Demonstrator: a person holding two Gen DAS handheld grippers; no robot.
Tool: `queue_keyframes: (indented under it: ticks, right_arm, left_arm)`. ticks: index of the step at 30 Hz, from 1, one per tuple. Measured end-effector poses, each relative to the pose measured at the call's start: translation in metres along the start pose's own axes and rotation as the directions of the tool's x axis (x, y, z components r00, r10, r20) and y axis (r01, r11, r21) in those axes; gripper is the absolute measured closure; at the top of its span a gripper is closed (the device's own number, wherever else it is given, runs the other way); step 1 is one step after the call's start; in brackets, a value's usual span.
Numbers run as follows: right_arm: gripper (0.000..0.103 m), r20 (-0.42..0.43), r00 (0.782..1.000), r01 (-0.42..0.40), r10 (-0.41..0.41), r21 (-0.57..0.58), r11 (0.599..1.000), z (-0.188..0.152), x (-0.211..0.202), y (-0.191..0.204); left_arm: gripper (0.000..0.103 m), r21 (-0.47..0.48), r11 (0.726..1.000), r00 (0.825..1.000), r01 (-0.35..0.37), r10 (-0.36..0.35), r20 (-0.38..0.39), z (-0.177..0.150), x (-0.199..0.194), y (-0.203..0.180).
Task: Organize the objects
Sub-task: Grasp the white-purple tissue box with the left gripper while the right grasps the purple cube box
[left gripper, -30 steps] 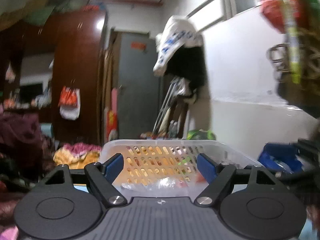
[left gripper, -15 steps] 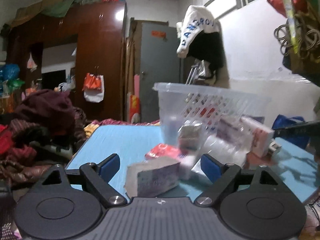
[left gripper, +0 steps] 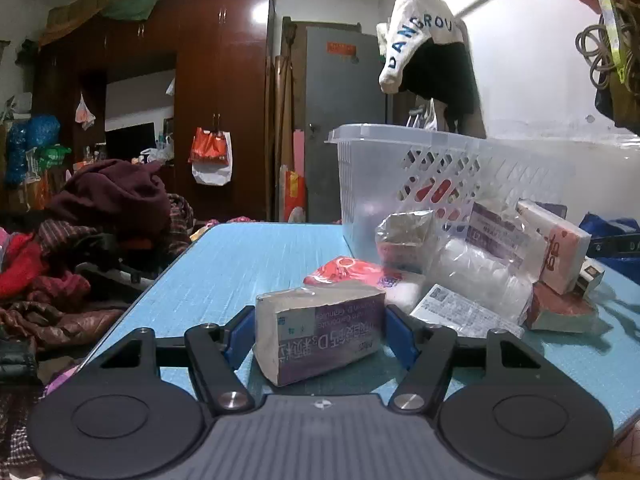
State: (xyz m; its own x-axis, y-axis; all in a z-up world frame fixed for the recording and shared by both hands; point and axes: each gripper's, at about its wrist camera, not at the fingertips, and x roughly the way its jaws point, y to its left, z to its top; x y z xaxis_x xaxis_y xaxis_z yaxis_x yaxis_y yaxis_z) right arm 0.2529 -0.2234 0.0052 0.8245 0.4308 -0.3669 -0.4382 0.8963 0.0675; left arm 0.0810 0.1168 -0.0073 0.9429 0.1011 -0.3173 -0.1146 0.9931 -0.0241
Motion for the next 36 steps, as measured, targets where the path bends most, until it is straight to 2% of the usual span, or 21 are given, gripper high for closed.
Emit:
queue_keyframes:
  ticks: [8, 11, 13, 14, 16, 20, 21, 22, 23, 29, 36]
  right_arm:
    - [0.074, 0.020, 1.000, 0.014, -0.014, -0.015, 1.000, 0.003, 0.000, 0.003]
    - [0.067, 0.005, 1.000, 0.011, -0.011, -0.025, 1.000, 0.005, 0.003, 0.005]
    - [0.051, 0.003, 1.000, 0.005, -0.005, -0.026, 1.000, 0.006, 0.005, 0.008]
    - [0.051, -0.005, 1.000, -0.006, 0.006, -0.022, 1.000, 0.007, 0.006, 0.008]
    - [0.050, -0.021, 1.000, -0.018, 0.017, -0.007, 1.000, 0.009, 0.010, 0.010]
    - [0.050, -0.055, 0.998, 0.026, -0.026, -0.009, 1.000, 0.015, 0.017, 0.013]
    - [0.052, -0.072, 0.997, 0.021, -0.021, -0.005, 1.000, 0.015, 0.019, 0.012]
    - [0.058, -0.084, 0.996, 0.019, -0.020, -0.004, 1.000, 0.013, 0.021, 0.012]
    - [0.058, -0.088, 0.996, 0.023, -0.024, -0.008, 1.000, 0.011, 0.021, 0.012]
    - [0.059, 0.008, 1.000, 0.027, -0.027, -0.005, 1.000, 0.000, 0.003, 0.011]
    - [0.059, 0.139, 0.990, 0.012, -0.022, 0.068, 0.998, -0.005, -0.016, 0.002]
  left_arm:
    - [0.032, -0.006, 1.000, 1.000, 0.009, -0.008, 0.027, -0.003, 0.001, 0.000]
    - [0.032, -0.003, 1.000, 0.999, 0.006, -0.006, 0.032, -0.004, 0.001, -0.001]
    - [0.032, 0.001, 1.000, 0.999, 0.005, -0.005, 0.039, -0.005, 0.001, -0.002]
    - [0.032, 0.001, 1.000, 0.999, 0.006, -0.006, 0.039, -0.005, 0.001, -0.002]
    - [0.032, 0.001, 1.000, 0.999, 0.006, -0.006, 0.038, -0.006, 0.001, -0.002]
    - [0.032, -0.004, 1.000, 0.999, 0.009, -0.008, 0.038, -0.007, 0.002, -0.003]
    - [0.032, -0.003, 1.000, 0.999, 0.008, -0.008, 0.038, -0.007, 0.002, -0.003]
    - [0.032, -0.003, 1.000, 0.999, 0.008, -0.008, 0.039, -0.007, 0.002, -0.003]
    - [0.032, -0.003, 1.000, 0.999, 0.008, -0.008, 0.040, -0.007, 0.001, -0.004]
    - [0.033, -0.004, 1.000, 0.993, 0.020, -0.020, 0.118, -0.008, -0.012, -0.005]
    - [0.033, -0.006, 0.999, 0.978, 0.051, -0.049, 0.203, -0.003, -0.028, -0.004]
